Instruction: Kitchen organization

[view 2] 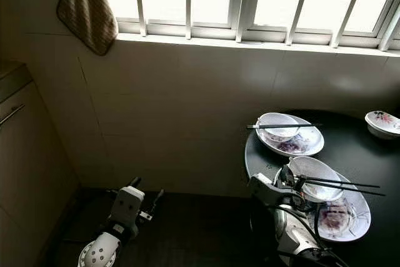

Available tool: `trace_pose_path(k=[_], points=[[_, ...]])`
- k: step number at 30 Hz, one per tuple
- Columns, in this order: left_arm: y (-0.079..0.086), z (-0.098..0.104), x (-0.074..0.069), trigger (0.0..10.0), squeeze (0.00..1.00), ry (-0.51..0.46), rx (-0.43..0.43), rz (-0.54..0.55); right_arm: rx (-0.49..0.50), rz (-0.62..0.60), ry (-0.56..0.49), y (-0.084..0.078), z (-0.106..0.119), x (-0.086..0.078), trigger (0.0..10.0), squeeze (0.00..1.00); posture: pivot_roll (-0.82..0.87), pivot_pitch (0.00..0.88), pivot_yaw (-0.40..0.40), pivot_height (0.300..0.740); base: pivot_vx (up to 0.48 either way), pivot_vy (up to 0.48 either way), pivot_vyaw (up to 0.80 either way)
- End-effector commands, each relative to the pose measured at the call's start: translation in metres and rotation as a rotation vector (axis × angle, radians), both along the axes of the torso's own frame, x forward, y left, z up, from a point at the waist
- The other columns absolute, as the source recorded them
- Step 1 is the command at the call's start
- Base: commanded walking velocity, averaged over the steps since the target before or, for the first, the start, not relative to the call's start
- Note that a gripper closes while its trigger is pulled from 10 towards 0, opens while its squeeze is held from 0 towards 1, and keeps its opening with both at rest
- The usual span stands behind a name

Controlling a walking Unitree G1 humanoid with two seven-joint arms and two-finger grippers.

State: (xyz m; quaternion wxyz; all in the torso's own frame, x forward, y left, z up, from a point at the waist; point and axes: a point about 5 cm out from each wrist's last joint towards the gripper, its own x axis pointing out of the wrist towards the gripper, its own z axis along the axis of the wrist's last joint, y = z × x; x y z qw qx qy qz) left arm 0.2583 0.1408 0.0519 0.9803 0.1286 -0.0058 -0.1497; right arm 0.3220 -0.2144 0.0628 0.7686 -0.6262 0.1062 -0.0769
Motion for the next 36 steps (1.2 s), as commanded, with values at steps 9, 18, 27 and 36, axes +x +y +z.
trace_pose_path(k=[9, 18, 27, 36], points=[[-0.002, 0.001, 0.001, 10.0, 0.0, -0.003, -0.01, -0.008, -0.021, 0.047, 0.018, 0.003, -0.003, -0.003, 0.0, 0.0, 0.0, 0.0, -0.095, 0.736, 0.0, 0.0, 0.0], [-0.003, 0.0, 0.001, 10.0, 0.0, 0.003, -0.027, -0.002, -0.221, 0.198, -0.062, 0.019, 0.014, 0.005, 0.0, 0.0, 0.0, 0.0, -0.104, 0.736, 0.0, 0.0, 0.0], [-0.004, -0.001, 0.001, 10.0, 0.0, 0.008, -0.04, 0.0, -0.207, 0.246, -0.096, 0.021, 0.023, 0.009, 0.0, 0.0, -0.01, 0.0, -0.1, 0.736, 0.0, 0.0, 0.0], [-0.006, -0.001, 0.003, 10.0, 0.0, 0.011, -0.052, -0.007, -0.227, 0.421, -0.293, 0.048, 0.082, 0.037, 0.0, 0.0, -0.03, 0.0, -0.092, 0.736, 0.0, 0.0, 0.0]])
